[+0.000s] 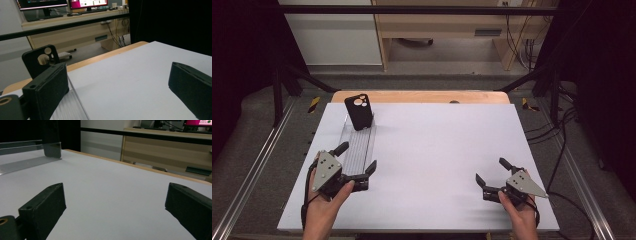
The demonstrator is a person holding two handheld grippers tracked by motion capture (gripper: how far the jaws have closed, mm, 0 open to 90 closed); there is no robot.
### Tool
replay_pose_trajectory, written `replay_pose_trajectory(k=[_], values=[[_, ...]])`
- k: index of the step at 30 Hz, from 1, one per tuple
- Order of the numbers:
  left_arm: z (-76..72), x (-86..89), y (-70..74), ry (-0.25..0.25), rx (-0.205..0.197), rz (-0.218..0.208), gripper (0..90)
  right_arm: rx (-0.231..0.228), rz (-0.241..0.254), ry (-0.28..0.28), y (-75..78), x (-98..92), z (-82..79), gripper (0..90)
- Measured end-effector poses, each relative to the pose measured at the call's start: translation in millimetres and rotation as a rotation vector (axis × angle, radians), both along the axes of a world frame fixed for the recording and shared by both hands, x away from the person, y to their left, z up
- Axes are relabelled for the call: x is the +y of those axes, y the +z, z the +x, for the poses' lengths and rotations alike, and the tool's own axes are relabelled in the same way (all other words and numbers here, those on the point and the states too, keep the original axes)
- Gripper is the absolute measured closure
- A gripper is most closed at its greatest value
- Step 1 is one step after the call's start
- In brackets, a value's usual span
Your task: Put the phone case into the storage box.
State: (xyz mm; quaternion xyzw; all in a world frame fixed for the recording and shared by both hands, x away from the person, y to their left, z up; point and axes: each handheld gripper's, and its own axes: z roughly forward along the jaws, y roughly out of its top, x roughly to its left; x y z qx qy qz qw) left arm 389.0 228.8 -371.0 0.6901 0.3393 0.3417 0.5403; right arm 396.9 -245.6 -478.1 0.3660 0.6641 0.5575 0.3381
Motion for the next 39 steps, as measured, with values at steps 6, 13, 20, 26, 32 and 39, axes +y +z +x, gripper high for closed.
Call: replay_pose_trajectory(k=[6, 13, 20, 26, 32, 39], values=[[-4.7, 12.8, -1.8, 0.02, -0.001, -0.011, 2.1, -0.001, 0.003, 0.001, -0.4, 0.2, 0.3, 3.1], [-8.5, 26.6, -5.0, 0.038, -0.003, -0.018, 1.8, -0.001, 0.004, 0.0, -0.3, 0.0, 0.1, 3.1], [-11.3, 34.5, -9.4, 0.051, -0.005, -0.016, 1.8, -0.001, 0.005, -0.001, -0.3, -0.3, 0.1, 3.0], [-13.0, 40.3, -13.1, 0.068, -0.015, -0.023, 1.8, -0.002, 0.005, -0.004, -0.2, -0.7, -0.1, 2.9], [-15.8, 46.4, -17.7, 0.074, -0.016, -0.029, 1.8, -0.001, 0.004, -0.002, -0.3, -0.3, -0.1, 2.9], [-17.8, 51.3, -24.4, 0.076, -0.013, -0.035, 1.7, -0.002, 0.004, -0.003, -0.3, -0.5, 0.0, 2.8]])
